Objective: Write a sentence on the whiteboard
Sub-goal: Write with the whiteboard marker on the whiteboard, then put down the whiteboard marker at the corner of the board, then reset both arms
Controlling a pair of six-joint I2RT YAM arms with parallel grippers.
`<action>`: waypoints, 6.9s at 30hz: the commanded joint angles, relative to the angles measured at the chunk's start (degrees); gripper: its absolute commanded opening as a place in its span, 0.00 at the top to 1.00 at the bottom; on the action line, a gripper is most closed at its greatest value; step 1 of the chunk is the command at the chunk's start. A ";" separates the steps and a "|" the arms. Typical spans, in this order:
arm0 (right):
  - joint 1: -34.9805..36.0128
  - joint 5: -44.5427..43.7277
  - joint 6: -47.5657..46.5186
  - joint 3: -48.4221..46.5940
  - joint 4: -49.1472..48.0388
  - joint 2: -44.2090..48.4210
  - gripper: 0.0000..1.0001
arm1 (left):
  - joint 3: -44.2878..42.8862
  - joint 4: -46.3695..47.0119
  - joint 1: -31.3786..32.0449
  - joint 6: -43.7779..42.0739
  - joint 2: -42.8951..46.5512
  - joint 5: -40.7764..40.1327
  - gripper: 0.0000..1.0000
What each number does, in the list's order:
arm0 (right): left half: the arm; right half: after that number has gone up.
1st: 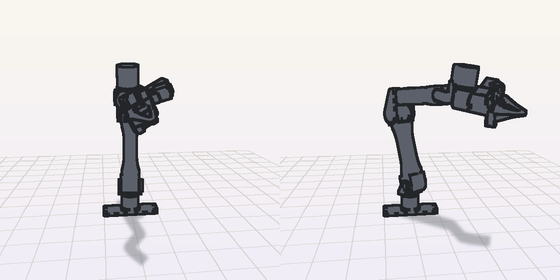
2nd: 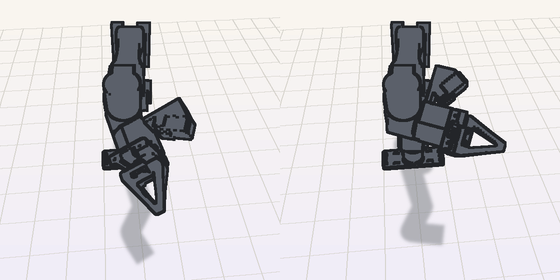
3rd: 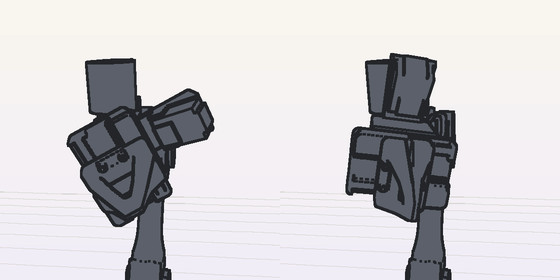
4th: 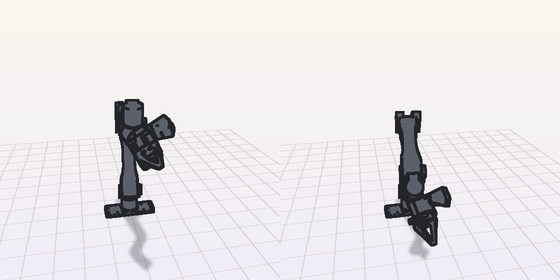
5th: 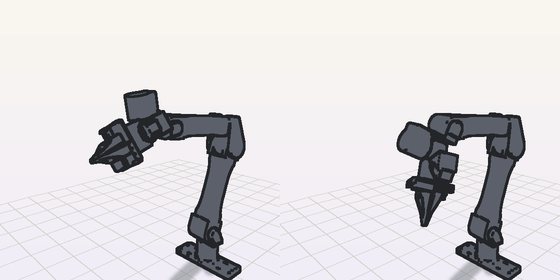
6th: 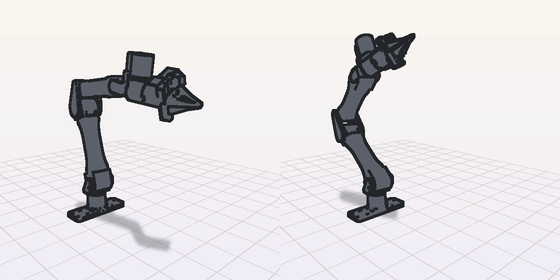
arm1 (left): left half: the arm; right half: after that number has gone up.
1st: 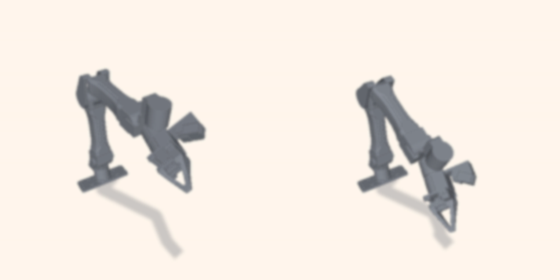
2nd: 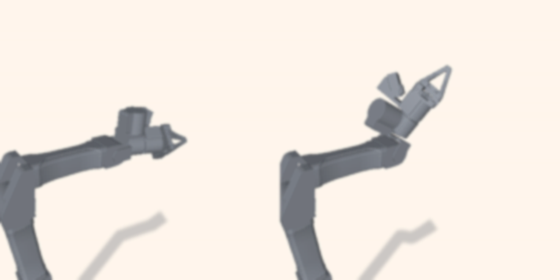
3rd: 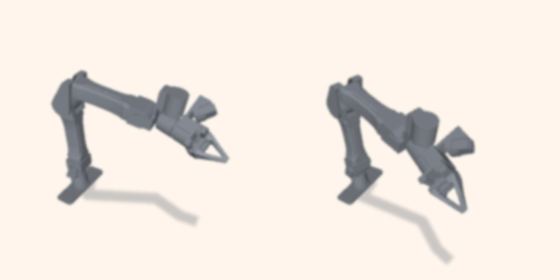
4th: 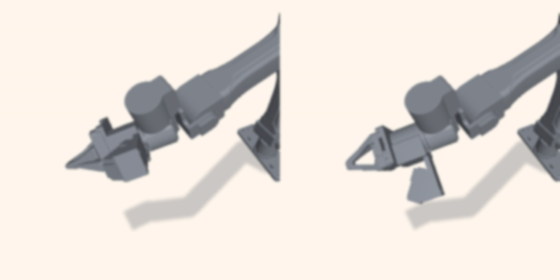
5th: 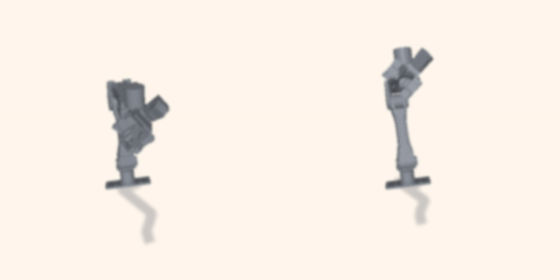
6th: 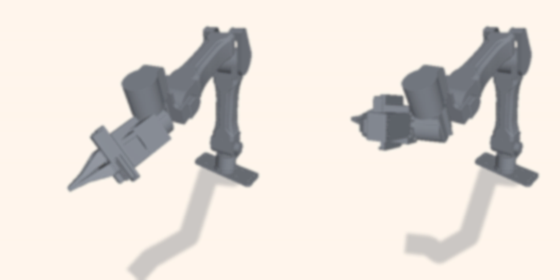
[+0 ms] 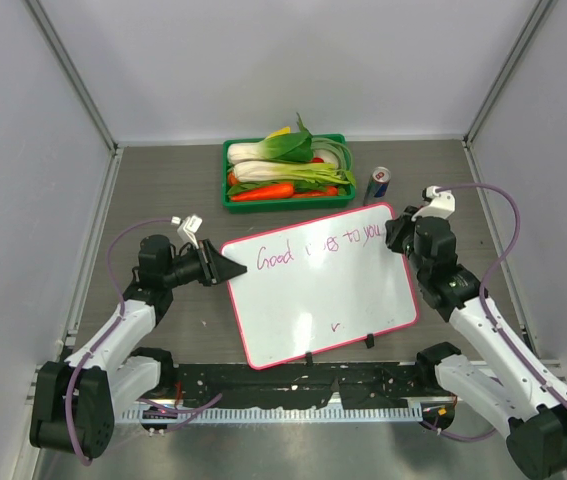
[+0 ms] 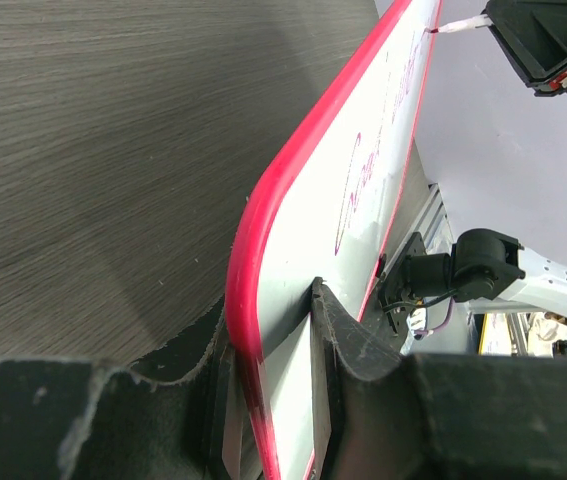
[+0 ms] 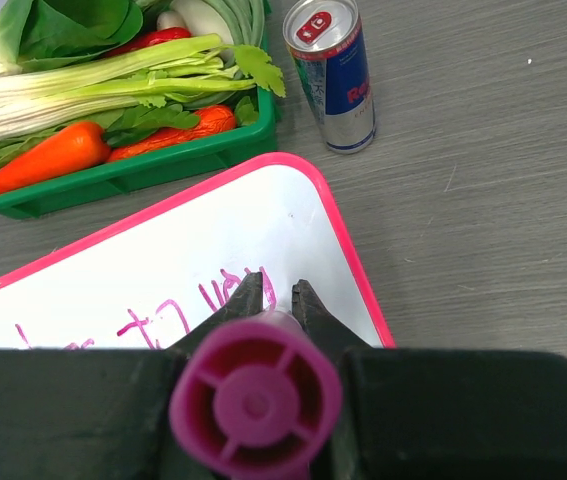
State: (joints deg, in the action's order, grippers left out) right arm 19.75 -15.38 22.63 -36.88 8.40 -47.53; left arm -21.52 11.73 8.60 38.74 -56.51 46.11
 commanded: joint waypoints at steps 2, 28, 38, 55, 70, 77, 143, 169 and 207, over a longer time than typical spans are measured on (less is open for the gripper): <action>-0.15 -0.27 -0.31 -0.90 1.00 0.68 0.99 | 1.39 -1.18 -0.87 -7.98 -0.44 -10.25 1.00; -0.15 -3.78 -0.31 -4.43 1.09 2.79 0.99 | 1.39 -1.36 -0.95 -7.89 0.35 -10.25 1.00; -0.85 -3.43 0.22 -3.29 -1.02 -0.63 0.99 | 1.21 -1.18 -0.95 -7.98 0.00 -10.33 1.00; -0.94 -2.20 0.48 -0.38 -1.73 -1.60 0.99 | 0.95 -1.00 -0.95 -7.89 -0.44 -9.98 1.00; -0.85 2.80 2.15 -4.51 0.12 6.57 0.99 | 0.86 -1.09 -0.95 -7.63 0.00 -10.42 1.00; -0.85 4.21 3.03 -2.76 0.74 8.06 0.98 | 0.95 -1.00 -0.95 -6.84 1.23 -11.65 0.94; -39.79 45.87 18.93 2.33 -12.17 -27.52 0.93 | -12.49 -16.20 1.15 -1.74 18.89 -9.72 0.00; -40.67 43.41 18.68 1.73 -13.77 -35.80 0.19 | -13.73 -12.09 1.07 3.08 15.47 -7.61 0.00; -37.51 34.64 12.70 -3.63 -3.49 -19.72 0.19 | -15.48 -18.31 1.15 8.72 13.44 -24.30 0.00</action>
State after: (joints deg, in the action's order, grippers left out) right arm -19.44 23.55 38.02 -36.58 2.98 -70.52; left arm -34.48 -4.80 9.43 46.46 -43.40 25.93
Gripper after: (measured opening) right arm 0.807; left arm 0.994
